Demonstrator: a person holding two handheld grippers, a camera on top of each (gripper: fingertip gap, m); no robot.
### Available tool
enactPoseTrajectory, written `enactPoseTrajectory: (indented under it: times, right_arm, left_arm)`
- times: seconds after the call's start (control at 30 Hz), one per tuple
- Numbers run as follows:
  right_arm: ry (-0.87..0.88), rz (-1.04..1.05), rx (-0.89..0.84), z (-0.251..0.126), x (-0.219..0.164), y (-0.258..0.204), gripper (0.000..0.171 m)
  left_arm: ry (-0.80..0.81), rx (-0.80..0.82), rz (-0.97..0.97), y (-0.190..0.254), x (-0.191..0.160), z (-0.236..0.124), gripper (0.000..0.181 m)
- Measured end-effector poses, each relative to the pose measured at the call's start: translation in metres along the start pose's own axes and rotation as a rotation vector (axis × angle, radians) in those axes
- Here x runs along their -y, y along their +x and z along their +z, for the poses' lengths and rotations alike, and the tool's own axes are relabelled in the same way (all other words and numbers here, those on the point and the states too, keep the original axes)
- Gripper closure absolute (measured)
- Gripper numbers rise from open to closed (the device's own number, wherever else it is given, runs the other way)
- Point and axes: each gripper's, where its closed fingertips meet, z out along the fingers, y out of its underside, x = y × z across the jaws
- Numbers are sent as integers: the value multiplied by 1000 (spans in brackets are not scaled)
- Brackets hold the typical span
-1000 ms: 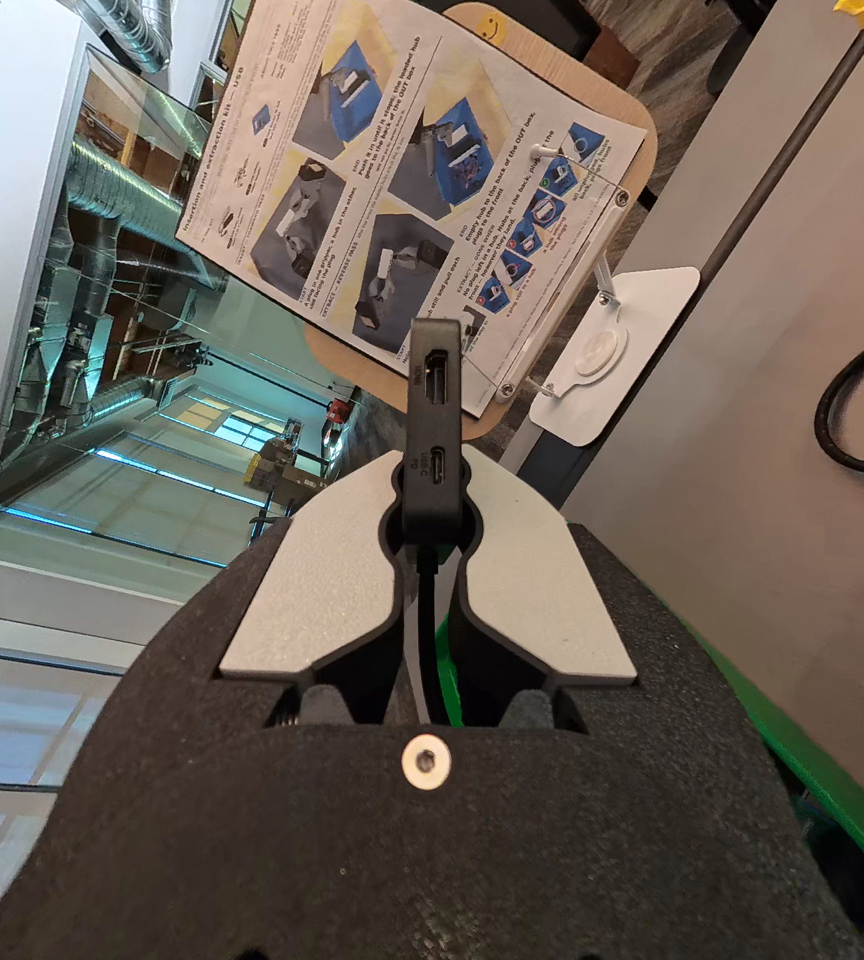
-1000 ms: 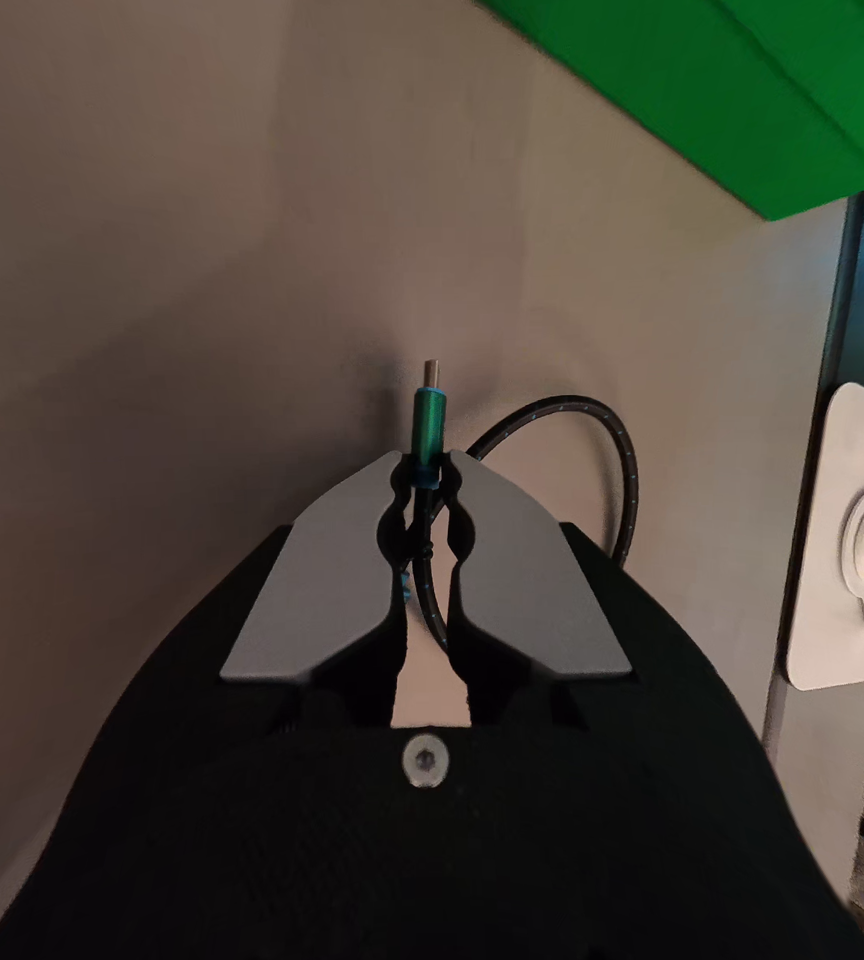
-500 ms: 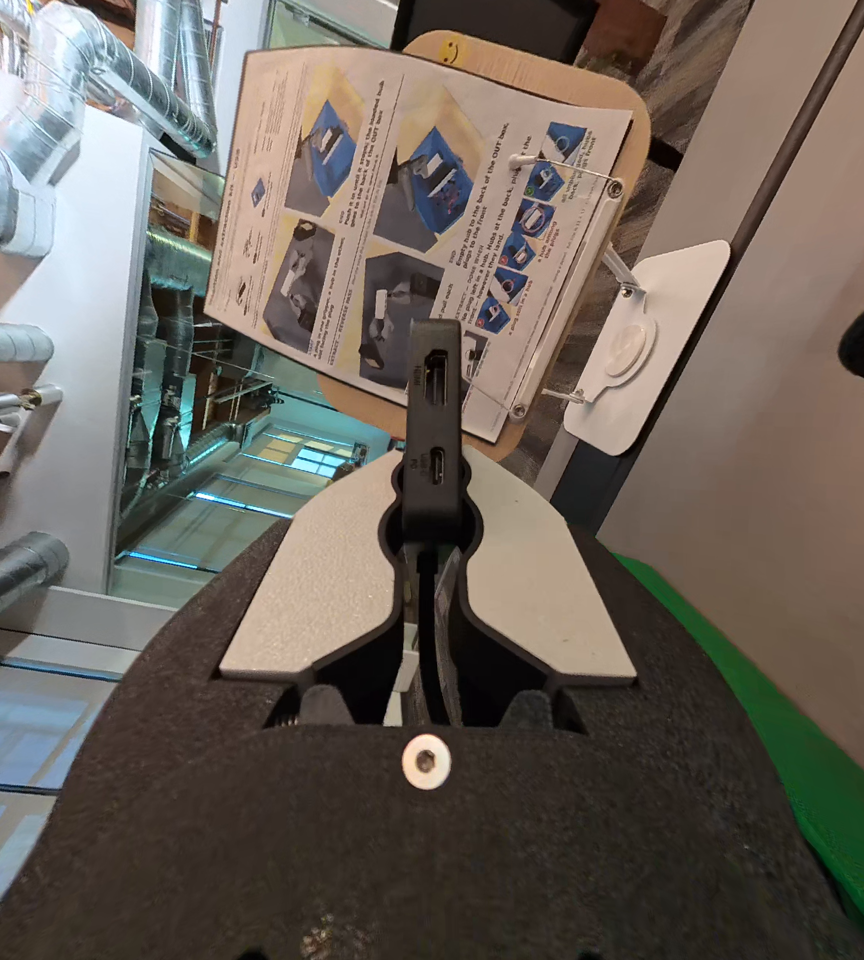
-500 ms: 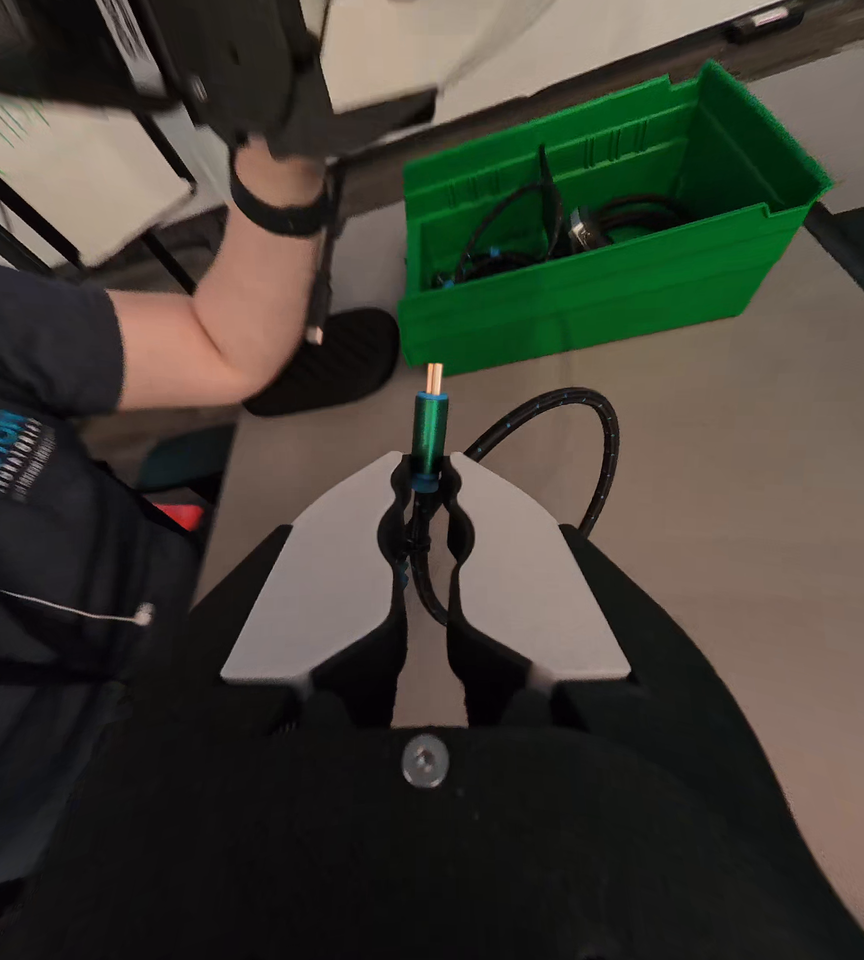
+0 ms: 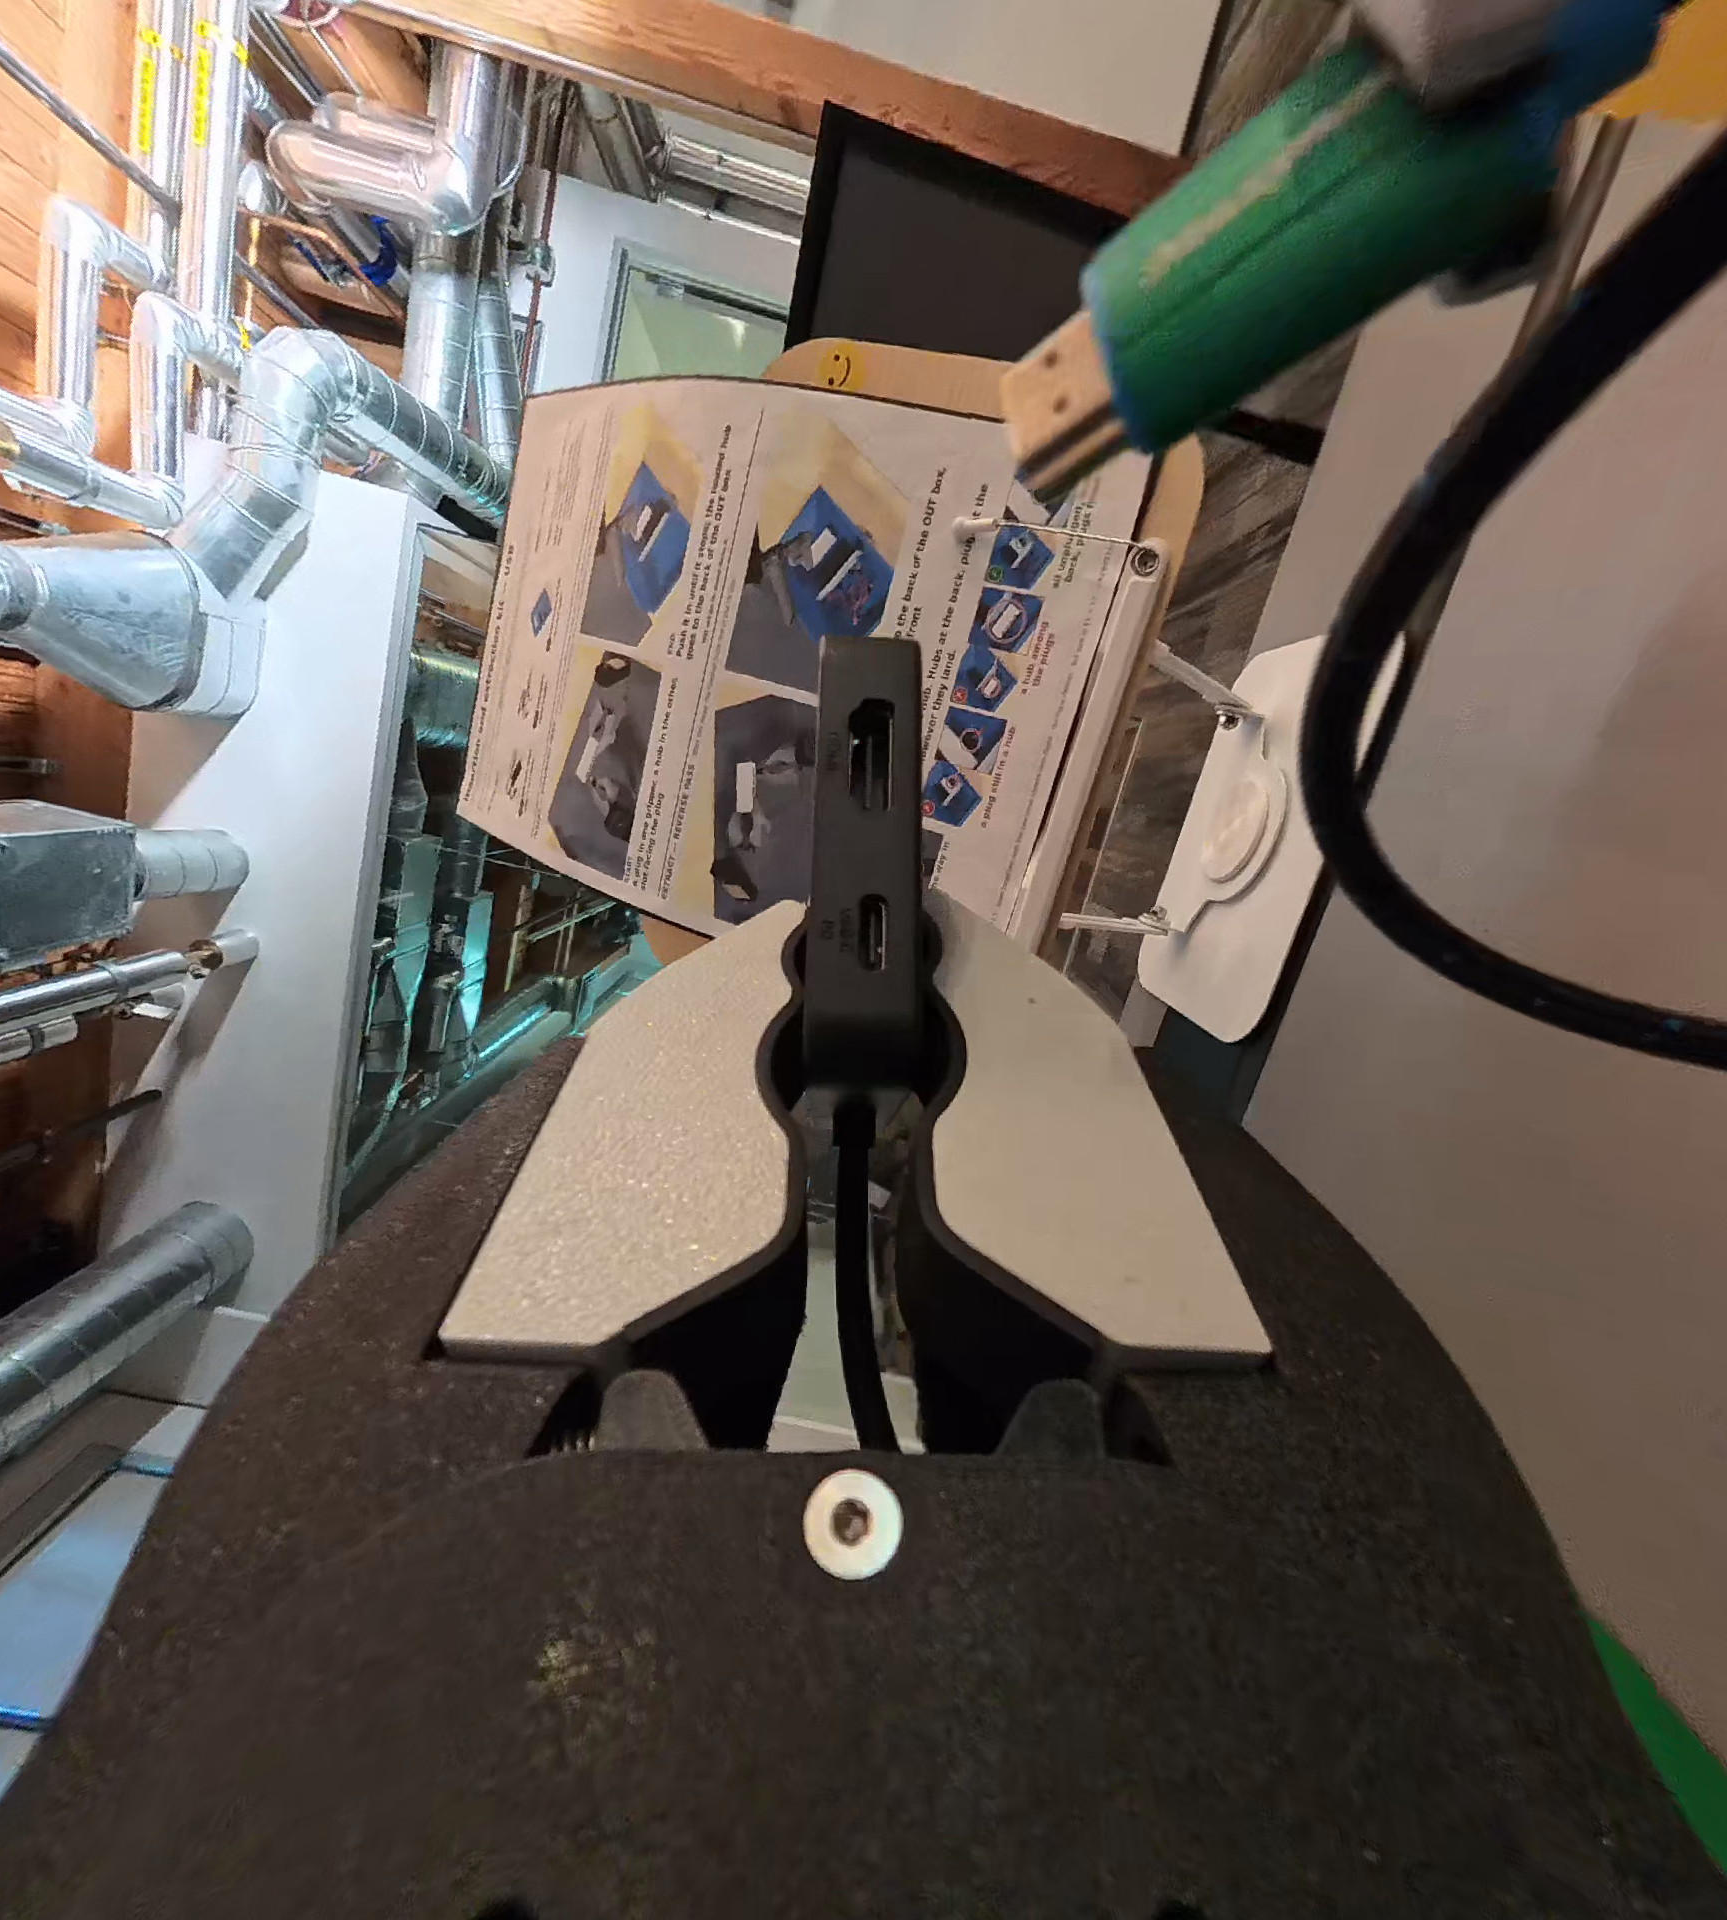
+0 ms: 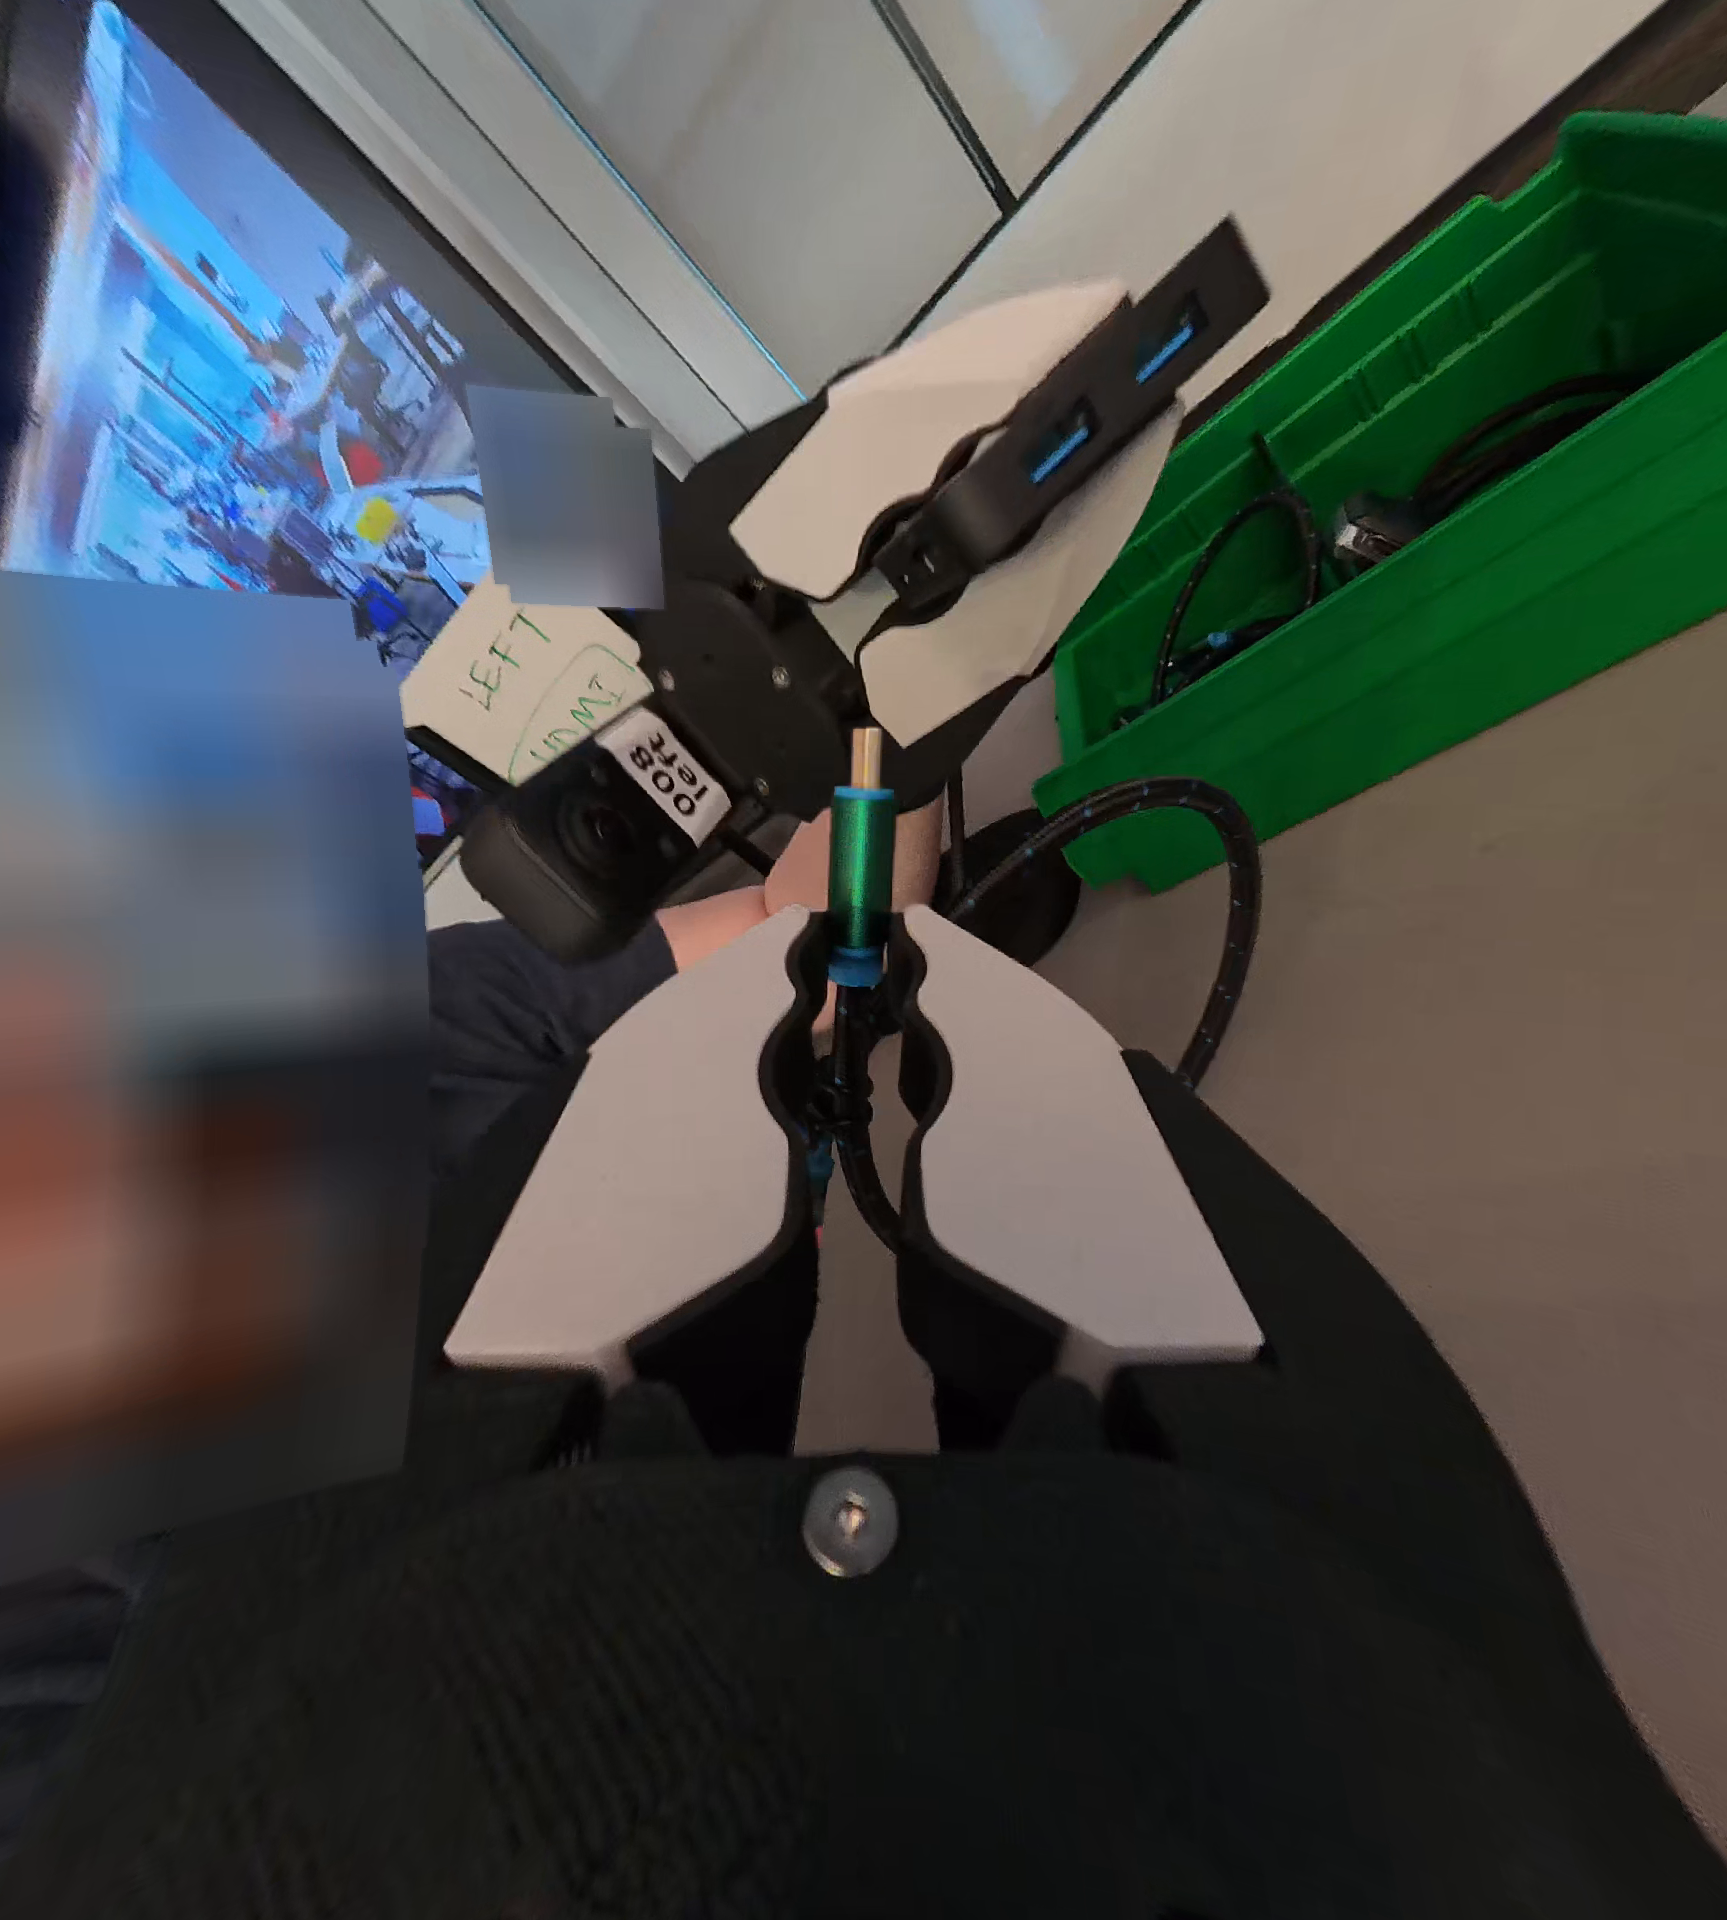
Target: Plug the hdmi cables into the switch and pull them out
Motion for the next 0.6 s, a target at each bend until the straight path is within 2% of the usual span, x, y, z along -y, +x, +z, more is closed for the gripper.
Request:
enactPoseTrajectory:
  times: [0.37, 0.6]
  right_arm:
    - [22, 203, 102, 8, -1, 2, 160]
    - [20, 244, 141, 8, -2, 5, 160]
  left_arm:
    - [13, 45, 120, 14, 17, 1, 167]
    - [49, 80, 153, 12, 22, -3, 167]
